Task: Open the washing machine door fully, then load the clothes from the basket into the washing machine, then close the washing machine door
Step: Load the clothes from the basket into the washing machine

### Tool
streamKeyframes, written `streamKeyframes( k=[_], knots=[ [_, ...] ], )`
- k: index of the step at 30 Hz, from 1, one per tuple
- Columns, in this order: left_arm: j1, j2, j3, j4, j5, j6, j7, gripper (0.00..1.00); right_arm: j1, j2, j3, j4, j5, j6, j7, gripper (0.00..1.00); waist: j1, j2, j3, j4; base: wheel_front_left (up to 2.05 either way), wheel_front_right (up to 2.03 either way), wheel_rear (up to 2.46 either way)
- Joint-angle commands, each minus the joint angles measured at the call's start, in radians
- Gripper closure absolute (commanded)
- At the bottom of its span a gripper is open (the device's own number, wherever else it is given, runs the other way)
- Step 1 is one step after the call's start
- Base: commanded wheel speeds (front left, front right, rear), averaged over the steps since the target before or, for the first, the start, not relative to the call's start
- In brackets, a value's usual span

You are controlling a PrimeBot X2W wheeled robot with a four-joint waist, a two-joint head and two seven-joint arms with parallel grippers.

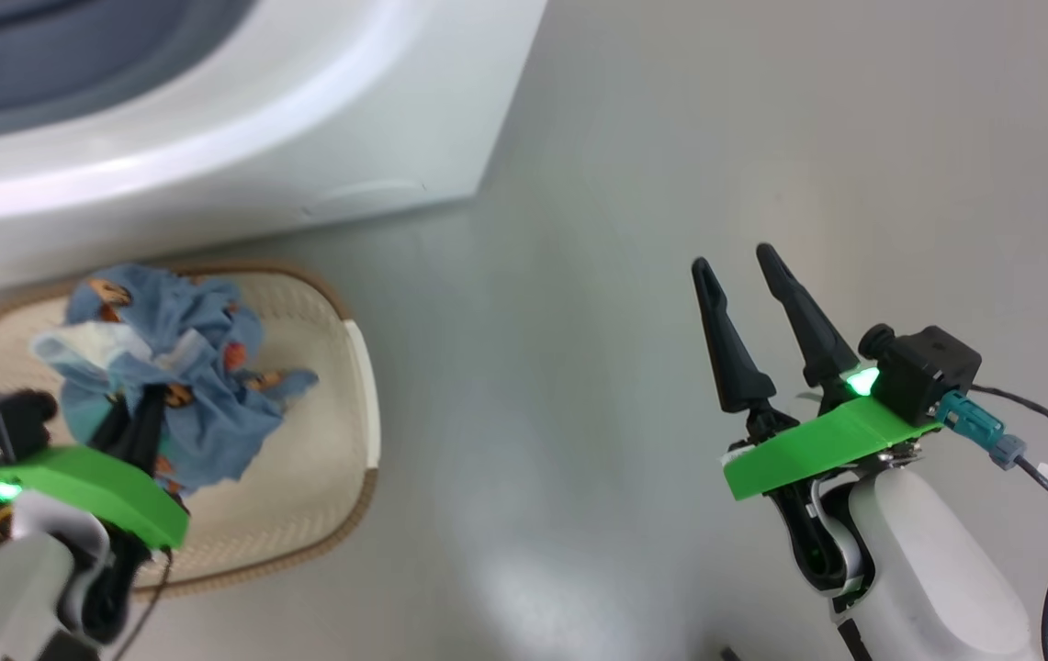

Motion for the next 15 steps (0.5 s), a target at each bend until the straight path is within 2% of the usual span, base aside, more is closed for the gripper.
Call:
streamKeyframes(
  k=[1,10,15],
  knots=[
    [0.055,0.020,0.070,-0.051,0.033,0.001,-0.013,1.00,0.031,-0.006,0.009,-0.001,-0.012,0.008,-0.008,0.00,0.0000,0.0000,-0.126,0.055,0.00,0.00,0.00],
    [0.196,-0.047,0.244,-0.214,0.159,0.001,-0.013,1.00,0.071,-0.006,-0.009,0.063,-0.028,0.008,-0.008,0.00,0.0000,0.0000,-0.279,0.092,0.00,0.00,0.00],
    [0.253,-0.072,0.310,-0.297,0.217,0.001,-0.013,1.00,0.089,-0.006,-0.016,0.086,-0.032,0.008,-0.008,0.00,0.0000,0.0000,-0.332,0.107,0.00,0.00,0.00]
  ],
)
